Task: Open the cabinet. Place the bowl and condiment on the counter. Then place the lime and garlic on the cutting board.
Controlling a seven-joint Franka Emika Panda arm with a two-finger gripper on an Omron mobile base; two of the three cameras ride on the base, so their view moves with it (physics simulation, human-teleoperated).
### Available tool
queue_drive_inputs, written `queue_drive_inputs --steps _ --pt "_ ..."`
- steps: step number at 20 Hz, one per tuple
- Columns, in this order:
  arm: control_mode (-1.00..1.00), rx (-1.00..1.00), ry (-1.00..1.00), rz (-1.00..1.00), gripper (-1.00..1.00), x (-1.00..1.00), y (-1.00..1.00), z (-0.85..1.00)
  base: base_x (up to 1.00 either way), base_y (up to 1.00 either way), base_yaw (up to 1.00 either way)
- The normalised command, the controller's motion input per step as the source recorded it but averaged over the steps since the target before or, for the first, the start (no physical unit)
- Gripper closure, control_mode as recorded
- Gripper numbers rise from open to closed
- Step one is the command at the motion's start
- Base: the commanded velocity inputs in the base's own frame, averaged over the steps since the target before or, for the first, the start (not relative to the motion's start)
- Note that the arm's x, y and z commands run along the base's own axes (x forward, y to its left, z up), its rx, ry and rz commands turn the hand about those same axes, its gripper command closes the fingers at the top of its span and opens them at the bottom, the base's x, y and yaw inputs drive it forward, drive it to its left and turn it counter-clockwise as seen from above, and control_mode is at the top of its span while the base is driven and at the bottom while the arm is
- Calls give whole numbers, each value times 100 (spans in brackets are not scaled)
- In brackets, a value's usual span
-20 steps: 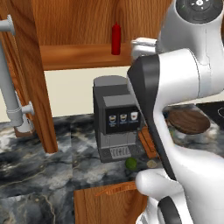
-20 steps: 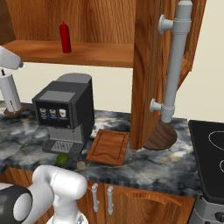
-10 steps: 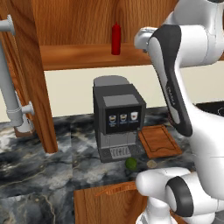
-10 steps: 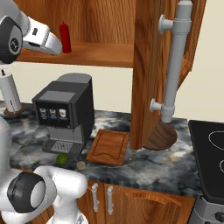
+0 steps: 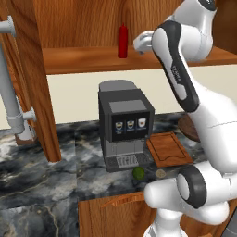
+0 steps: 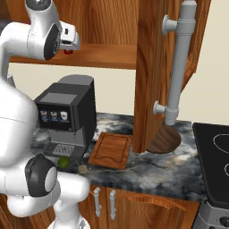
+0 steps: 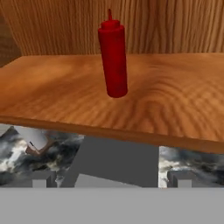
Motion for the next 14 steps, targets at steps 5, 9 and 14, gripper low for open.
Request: queue_drive_inputs --steps 5,9,14 --pt "-100 -20 -3 6 -100 65 12 5 0 0 0" --pt "-100 -23 -6 0 -100 43 46 4 0 0 0" --pt "-100 -3 -1 -1 -100 16 25 2 0 0 0"
